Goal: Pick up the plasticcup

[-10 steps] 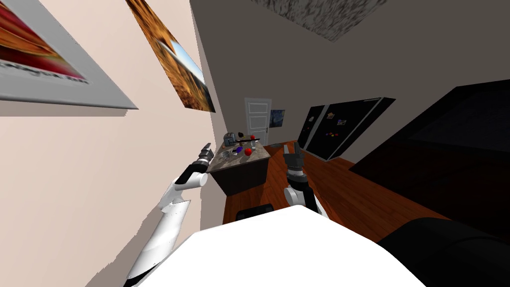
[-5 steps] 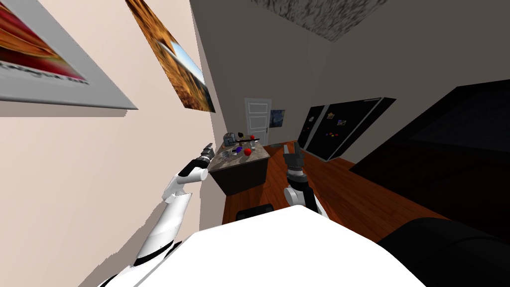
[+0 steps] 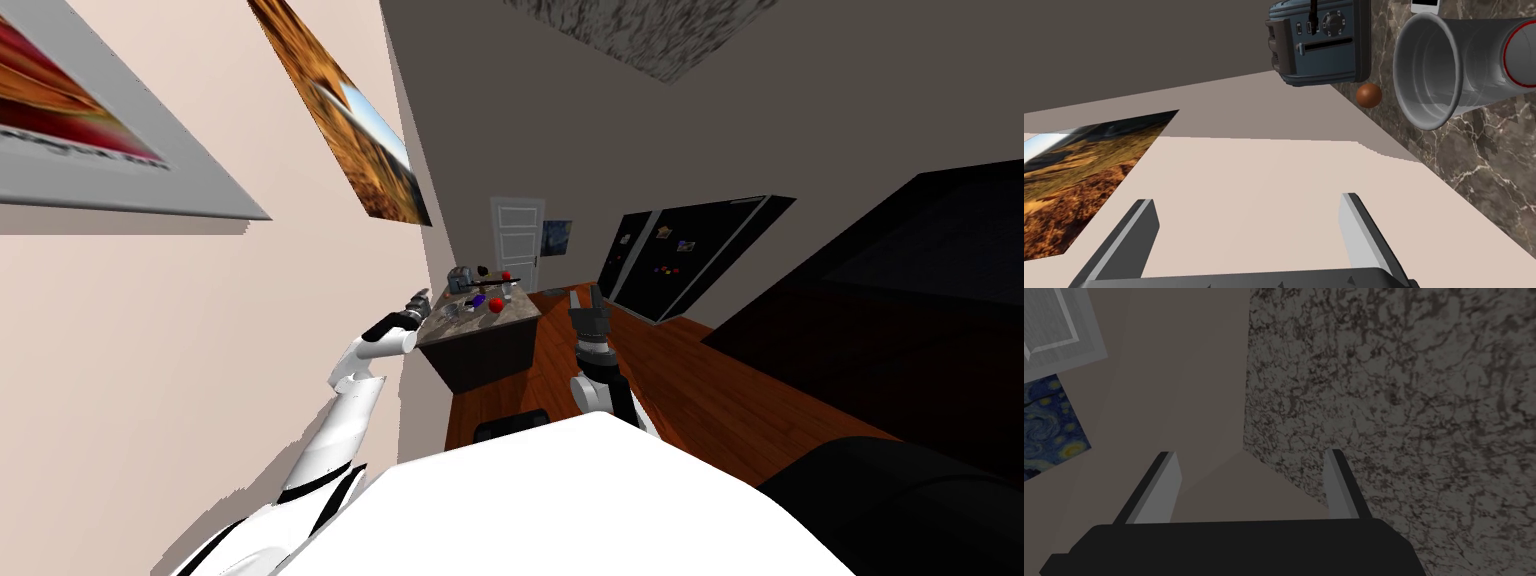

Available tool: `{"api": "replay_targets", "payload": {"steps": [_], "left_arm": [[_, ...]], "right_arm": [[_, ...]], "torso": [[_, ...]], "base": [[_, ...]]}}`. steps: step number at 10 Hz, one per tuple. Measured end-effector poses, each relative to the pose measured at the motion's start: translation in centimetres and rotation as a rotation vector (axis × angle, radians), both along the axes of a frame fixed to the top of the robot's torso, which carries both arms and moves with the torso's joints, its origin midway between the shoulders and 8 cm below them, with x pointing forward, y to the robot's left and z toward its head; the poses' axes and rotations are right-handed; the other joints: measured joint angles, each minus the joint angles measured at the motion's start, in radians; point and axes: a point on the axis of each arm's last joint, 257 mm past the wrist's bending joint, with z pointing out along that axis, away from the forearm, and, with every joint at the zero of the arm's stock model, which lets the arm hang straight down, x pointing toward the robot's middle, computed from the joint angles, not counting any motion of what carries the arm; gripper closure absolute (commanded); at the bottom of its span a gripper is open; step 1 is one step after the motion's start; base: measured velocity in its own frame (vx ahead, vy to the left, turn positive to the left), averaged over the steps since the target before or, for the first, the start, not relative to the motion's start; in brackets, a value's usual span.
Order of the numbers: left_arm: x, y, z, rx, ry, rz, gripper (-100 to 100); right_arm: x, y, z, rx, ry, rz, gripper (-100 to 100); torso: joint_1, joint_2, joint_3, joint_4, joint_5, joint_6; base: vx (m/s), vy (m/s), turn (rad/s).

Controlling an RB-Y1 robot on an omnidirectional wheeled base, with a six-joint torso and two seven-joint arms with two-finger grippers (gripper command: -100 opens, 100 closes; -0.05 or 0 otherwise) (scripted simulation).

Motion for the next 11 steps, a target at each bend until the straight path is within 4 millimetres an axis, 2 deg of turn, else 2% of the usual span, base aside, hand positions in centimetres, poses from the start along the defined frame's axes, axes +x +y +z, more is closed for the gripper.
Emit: {"api": "replay_targets", "payload": {"steps": [5,11], "left_arm": [[1.8,1.3,-1.7,0.001,0.130,0.021,-100],[2.6,2.7,-4.4,-0.002,0.296,0.052,-100]], "right_arm": [[0.0,0.0,0.0,0.000,0.000,0.000,0],[0.0,0.0,0.0,0.000,0.000,0.000,0]], "torso": [[0.000,-0.001,-0.001,0.000,0.000,0.000],[0.000,-0.001,0.000,0.000,0.000,0.000]], "base": [[0.017,-0.019,-0.003],[0.026,-0.017,-0.009]]}}
